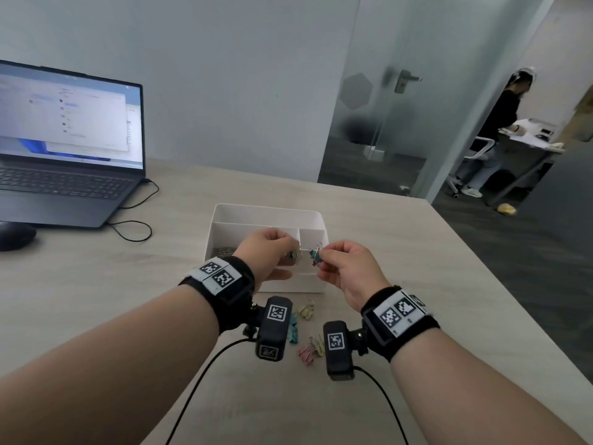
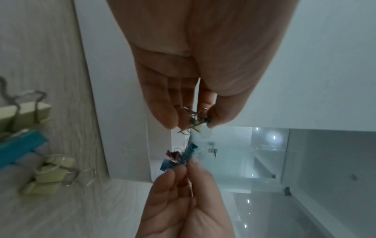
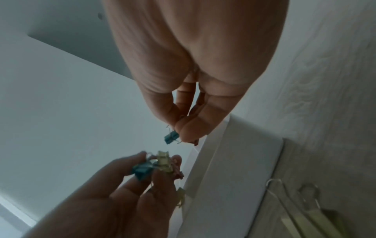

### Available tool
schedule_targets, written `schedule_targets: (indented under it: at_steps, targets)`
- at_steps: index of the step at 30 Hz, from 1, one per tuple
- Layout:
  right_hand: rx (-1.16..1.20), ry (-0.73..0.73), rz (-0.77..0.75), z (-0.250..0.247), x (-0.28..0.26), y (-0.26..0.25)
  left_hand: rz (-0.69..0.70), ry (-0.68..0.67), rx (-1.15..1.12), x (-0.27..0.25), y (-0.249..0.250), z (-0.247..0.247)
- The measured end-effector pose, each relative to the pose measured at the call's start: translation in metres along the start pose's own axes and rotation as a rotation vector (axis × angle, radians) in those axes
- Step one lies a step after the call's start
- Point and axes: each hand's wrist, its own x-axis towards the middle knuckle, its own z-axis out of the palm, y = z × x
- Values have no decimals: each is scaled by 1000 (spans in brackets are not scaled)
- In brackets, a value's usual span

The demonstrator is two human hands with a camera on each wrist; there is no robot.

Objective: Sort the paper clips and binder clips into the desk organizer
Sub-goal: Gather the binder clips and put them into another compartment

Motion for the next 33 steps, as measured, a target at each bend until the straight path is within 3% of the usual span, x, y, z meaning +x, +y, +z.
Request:
schedule_targets:
  at_steps: [7, 14, 17, 20, 25, 30, 33]
  targets:
    - [-232, -3, -66, 7, 9, 4, -11, 46, 222, 10, -2, 13]
    - [-350, -3, -132, -8, -10, 4, -37, 24, 160, -8, 5, 3]
    - [-517, -85, -112, -22, -26, 4, 12, 15, 176, -23, 3, -9]
    - [-818, -311, -34, -32, -43, 2, 55, -15, 468, -38, -5, -21]
    - [-1196, -588, -1, -36, -52, 5, 18, -266, 1175, -52, -22, -20]
    - [-1418, -642, -96, -18, -51, 12, 106, -413, 1389, -61, -21, 7]
    - [-1412, -568, -100, -7, -50, 15, 163, -387, 1431, -63, -23, 17]
